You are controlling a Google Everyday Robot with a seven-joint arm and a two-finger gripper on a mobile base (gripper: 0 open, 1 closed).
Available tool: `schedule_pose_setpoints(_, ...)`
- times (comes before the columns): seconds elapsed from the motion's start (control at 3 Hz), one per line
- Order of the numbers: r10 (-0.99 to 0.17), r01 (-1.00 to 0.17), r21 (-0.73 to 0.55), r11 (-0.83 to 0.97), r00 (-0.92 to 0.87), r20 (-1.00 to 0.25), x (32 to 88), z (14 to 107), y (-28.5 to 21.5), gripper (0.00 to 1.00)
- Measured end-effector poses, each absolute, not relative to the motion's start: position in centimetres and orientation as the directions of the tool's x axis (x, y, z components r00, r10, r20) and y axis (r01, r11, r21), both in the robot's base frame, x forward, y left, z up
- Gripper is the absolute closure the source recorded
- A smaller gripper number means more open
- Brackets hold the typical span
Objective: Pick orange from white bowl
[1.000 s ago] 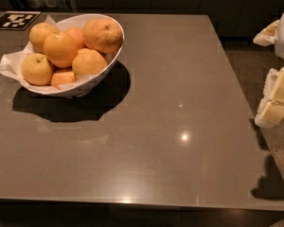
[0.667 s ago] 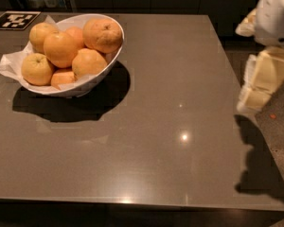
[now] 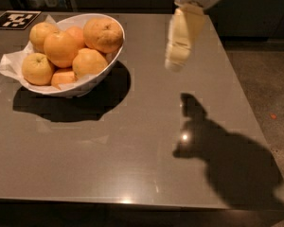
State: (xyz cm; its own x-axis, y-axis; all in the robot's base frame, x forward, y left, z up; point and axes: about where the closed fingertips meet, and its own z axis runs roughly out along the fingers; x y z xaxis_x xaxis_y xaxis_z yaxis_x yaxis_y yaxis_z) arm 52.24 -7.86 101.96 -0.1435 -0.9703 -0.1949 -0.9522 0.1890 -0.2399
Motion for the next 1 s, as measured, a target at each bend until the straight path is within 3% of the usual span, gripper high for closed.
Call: schedule_pose_setpoints(1.0, -0.967, -0.945, -0.293, 0.141, -0.068, -0.246, 52.7, 104.4, 0.0, 0.00)
